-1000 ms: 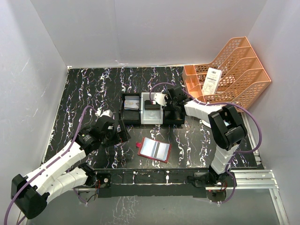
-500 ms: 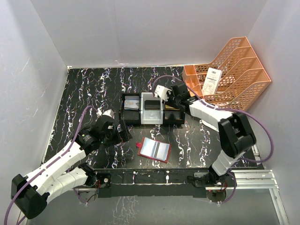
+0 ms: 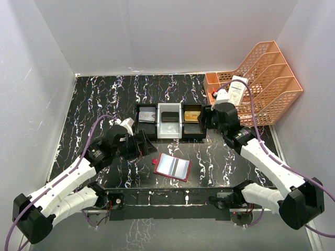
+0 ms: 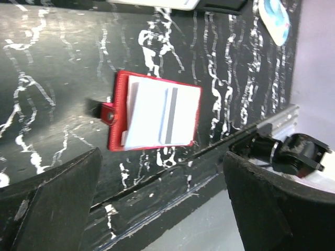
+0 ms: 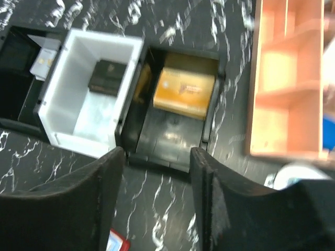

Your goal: Take the credit cards out of the card holder

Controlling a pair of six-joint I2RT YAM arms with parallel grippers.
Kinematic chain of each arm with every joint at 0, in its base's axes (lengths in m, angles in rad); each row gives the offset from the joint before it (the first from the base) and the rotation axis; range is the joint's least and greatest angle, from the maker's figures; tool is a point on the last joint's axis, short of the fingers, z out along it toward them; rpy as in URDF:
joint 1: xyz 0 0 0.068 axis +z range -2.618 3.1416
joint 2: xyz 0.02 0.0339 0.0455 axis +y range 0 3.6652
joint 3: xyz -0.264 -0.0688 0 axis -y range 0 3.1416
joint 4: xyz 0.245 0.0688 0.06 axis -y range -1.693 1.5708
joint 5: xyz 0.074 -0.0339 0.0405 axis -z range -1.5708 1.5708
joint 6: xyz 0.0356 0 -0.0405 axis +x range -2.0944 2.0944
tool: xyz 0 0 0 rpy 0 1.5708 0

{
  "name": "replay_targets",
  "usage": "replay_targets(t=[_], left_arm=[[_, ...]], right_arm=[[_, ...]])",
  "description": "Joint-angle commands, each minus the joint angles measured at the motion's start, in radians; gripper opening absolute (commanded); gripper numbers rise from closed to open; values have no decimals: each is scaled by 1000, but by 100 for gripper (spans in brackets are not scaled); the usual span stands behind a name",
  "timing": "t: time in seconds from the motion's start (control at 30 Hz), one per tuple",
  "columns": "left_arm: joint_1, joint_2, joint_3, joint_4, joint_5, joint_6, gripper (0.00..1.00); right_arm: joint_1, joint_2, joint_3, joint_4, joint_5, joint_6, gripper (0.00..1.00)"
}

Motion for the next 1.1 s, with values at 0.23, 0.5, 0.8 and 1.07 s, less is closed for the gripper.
replay_targets(t=[0.23, 0.5, 0.8, 1.07], left_arm=[[3, 188, 8, 412, 365, -73, 95], [-59, 359, 25, 523, 320, -87, 89], [-133, 475, -5, 565, 175, -80, 79], [-216, 559, 3, 600, 106, -82, 59]], right_arm=[[-3, -288, -242, -116, -166, 556, 64], [-2, -265, -325, -99, -394, 712, 53], [-2, -269, -401, -83, -531, 765, 44], [6, -297, -460, 1, -609, 802, 35]])
